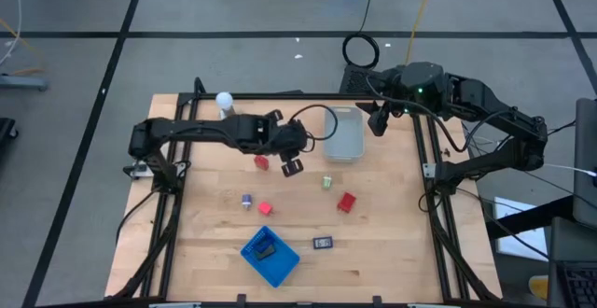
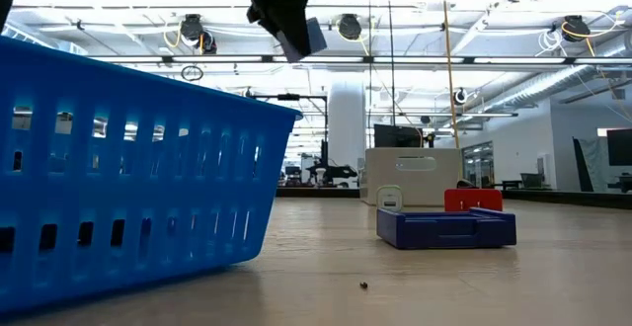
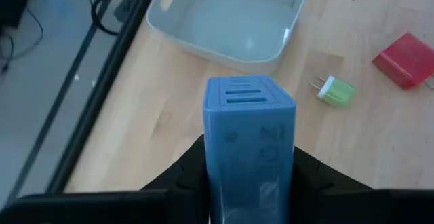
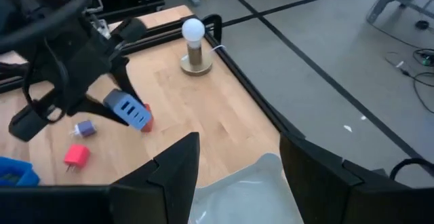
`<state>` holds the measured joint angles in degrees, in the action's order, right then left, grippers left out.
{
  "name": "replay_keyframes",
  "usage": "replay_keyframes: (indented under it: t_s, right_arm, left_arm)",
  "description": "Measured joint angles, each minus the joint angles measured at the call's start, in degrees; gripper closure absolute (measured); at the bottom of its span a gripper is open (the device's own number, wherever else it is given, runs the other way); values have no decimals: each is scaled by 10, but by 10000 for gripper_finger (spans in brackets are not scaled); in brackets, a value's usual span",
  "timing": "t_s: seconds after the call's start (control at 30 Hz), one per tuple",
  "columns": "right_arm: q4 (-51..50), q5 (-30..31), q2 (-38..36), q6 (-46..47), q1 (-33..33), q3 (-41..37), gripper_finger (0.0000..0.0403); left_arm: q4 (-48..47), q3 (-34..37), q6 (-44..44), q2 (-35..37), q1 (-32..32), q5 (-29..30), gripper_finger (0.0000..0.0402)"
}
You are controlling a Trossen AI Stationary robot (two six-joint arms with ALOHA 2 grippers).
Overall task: Pick & Place Office items
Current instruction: Put the light blue charger adapter into the gray bin
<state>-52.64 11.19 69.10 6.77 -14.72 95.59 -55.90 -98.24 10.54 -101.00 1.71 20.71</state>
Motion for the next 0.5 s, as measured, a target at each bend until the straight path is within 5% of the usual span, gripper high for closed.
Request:
replay_keyframes:
  t_s: [0.2, 0.5]
  right_arm:
    - [-2, -54, 0, -15, 0, 0, 206]
    - [-43, -84, 10, -31, -3, -1, 206]
  left_arm:
    - [53, 0, -57, 2, 15, -25, 286]
    - [127, 0, -53, 3, 69, -208, 286]
